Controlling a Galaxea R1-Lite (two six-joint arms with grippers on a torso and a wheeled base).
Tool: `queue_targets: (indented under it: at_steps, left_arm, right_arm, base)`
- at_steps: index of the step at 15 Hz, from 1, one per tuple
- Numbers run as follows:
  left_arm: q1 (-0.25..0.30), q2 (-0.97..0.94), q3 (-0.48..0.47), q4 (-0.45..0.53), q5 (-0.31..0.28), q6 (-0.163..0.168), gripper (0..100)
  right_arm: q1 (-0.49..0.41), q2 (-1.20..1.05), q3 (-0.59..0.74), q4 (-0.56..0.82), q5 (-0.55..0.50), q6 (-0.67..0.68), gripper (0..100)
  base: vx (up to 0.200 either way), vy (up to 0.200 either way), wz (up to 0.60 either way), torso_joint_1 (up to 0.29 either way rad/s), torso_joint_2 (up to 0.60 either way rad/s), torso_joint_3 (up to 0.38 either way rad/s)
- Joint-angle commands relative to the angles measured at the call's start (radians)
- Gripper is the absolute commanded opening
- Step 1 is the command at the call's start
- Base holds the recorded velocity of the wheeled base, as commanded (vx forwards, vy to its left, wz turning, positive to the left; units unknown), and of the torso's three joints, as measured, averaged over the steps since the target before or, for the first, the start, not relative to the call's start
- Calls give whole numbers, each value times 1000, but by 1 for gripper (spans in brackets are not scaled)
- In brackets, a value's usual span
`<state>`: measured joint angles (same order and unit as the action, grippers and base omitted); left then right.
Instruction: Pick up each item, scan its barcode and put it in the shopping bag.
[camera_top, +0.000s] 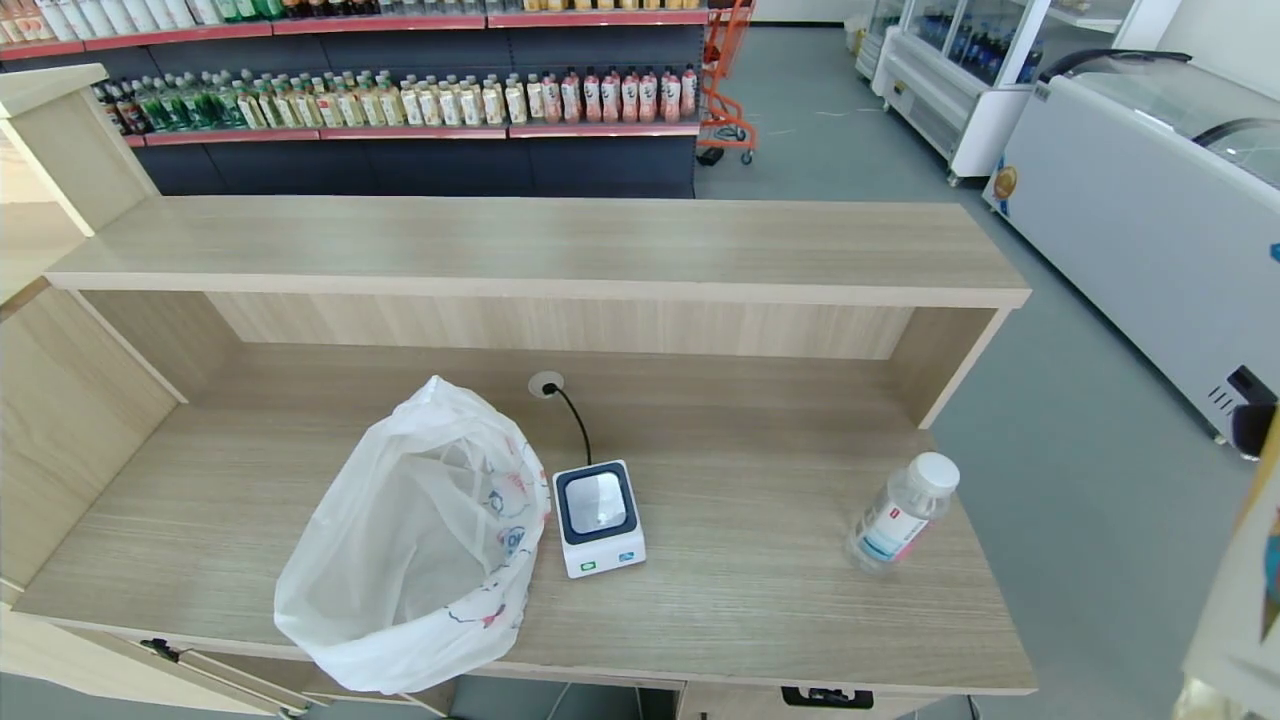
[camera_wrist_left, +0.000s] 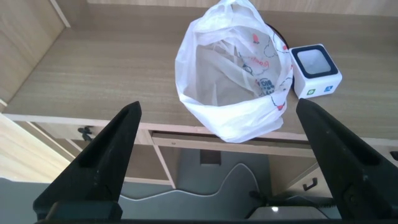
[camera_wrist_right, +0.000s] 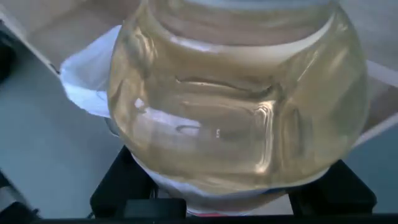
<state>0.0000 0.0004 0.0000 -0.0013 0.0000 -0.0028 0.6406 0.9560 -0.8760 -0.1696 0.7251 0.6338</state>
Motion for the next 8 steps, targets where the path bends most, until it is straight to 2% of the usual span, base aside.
queue_targets:
  at_steps: [1, 7, 8]
  left_arm:
    - [0, 0, 0, 0, 0, 0, 100]
    - [0, 0, 0, 1, 0, -2, 100]
    - [0, 0, 0, 0, 0, 0, 100]
  right_arm:
    - [1, -16, 17, -1, 0, -8, 0]
    - [-1, -34, 61, -1, -3, -63, 0]
    - [-12, -26, 75, -1, -9, -128, 0]
  base:
    - [0, 0, 0, 0, 0, 0]
    - [0, 0, 0, 0, 0, 0]
    - [0, 0, 0, 0, 0, 0]
